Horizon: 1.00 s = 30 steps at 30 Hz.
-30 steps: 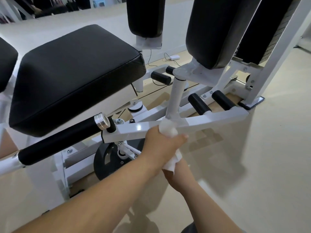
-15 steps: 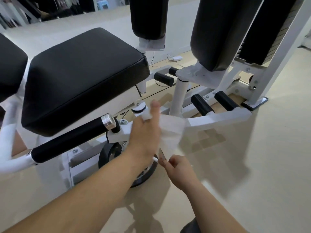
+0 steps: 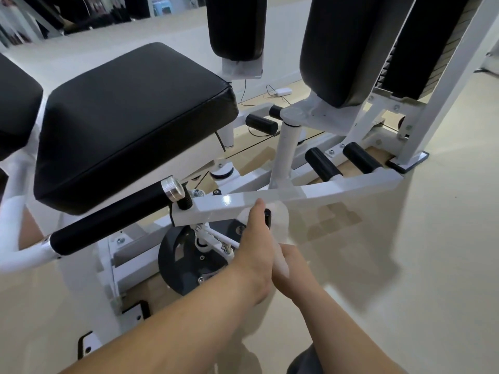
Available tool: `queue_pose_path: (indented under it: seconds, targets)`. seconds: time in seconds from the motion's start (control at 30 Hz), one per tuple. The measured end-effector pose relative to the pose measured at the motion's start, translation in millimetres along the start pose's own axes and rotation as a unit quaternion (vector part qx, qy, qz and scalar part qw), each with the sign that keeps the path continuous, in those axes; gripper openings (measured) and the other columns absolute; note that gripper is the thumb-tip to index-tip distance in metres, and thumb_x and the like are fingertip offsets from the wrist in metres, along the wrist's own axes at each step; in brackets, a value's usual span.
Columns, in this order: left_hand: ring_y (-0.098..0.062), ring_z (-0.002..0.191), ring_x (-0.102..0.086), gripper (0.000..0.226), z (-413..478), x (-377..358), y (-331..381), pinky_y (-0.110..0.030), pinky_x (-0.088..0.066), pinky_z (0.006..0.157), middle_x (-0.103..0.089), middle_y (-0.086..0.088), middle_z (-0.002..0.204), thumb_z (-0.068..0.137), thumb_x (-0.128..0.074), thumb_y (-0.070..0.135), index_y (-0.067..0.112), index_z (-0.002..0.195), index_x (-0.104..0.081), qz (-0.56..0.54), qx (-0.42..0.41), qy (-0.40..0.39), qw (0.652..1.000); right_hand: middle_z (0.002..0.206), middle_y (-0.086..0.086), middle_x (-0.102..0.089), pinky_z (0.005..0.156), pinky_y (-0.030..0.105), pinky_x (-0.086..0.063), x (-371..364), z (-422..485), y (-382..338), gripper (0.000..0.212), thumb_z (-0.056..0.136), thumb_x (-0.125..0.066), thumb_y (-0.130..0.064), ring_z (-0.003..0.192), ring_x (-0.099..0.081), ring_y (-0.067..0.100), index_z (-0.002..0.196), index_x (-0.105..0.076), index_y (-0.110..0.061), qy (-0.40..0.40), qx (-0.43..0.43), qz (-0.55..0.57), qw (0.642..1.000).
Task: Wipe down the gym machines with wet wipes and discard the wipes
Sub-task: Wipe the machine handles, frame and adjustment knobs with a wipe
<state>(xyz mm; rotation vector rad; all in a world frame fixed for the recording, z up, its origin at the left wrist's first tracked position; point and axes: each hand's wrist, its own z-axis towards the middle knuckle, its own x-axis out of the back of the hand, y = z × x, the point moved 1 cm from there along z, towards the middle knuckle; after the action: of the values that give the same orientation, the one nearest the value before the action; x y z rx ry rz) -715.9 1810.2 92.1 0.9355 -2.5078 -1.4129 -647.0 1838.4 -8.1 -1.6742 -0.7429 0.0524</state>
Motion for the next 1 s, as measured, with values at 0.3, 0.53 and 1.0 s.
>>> queue_pose_path:
  seconds: [0.3,0.53,1.0]
  targets:
    - [0.001,0.067,-0.044,0.014,11,39,6,-0.008,-0.033,0.057,-0.049,0.011,0.08,0.099,-0.048,0.01,0.014,0.105,-0.059,0.574,-0.182,-0.074,0.795,0.055,-0.01,-0.045,0.056,0.029,-0.029,1,5,5,0.036,0.085,-0.048,-0.018,0.055,-0.033,0.012,0.055,-0.051,-0.037,0.006,-0.01,-0.037,0.999]
    - [-0.013,0.093,-0.067,0.024,17,16,6,-0.03,-0.054,0.087,-0.07,0.01,0.089,0.102,-0.055,0.04,0.021,0.096,-0.068,0.359,-0.264,-0.001,0.895,0.057,-0.009,-0.045,0.057,0.028,-0.031,0,2,-1,0.057,0.09,-0.052,-0.015,0.056,-0.036,0.011,0.052,-0.054,-0.057,0.016,-0.019,-0.066,0.998]
    - [0.007,0.071,-0.06,0.022,21,19,6,-0.005,-0.042,0.062,-0.063,0.02,0.069,0.103,-0.053,0.039,0.032,0.082,-0.057,0.335,-0.252,-0.042,0.907,0.083,-0.002,-0.06,0.068,0.042,-0.05,-9,14,22,0.051,0.071,-0.027,-0.064,0.071,-0.053,0.019,0.089,-0.052,-0.024,0.017,-0.031,-0.115,0.993]
